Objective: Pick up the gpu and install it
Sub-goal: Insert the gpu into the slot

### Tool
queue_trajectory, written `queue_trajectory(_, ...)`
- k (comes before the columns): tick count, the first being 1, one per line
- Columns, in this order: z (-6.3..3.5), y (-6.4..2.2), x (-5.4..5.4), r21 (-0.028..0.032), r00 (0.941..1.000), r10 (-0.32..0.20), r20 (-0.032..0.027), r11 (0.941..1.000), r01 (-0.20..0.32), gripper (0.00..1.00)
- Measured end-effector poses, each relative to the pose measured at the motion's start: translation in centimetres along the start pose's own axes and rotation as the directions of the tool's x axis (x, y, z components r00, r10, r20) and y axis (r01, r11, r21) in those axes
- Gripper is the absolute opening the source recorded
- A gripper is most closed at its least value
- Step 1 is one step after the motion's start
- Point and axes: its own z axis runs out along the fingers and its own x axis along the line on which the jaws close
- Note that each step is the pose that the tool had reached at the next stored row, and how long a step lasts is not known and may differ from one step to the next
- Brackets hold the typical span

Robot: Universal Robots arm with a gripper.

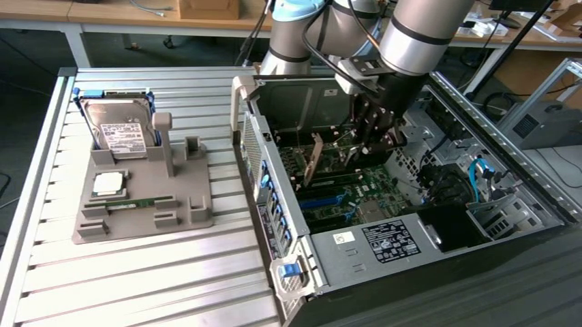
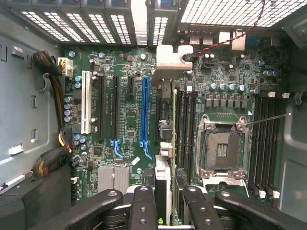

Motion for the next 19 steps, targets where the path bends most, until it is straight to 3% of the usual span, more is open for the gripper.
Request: queue_trajectory(19, 0.2, 0.35, 0.17, 0.0, 1.0, 0.0, -0.0004, 1.0, 0.0, 0.27)
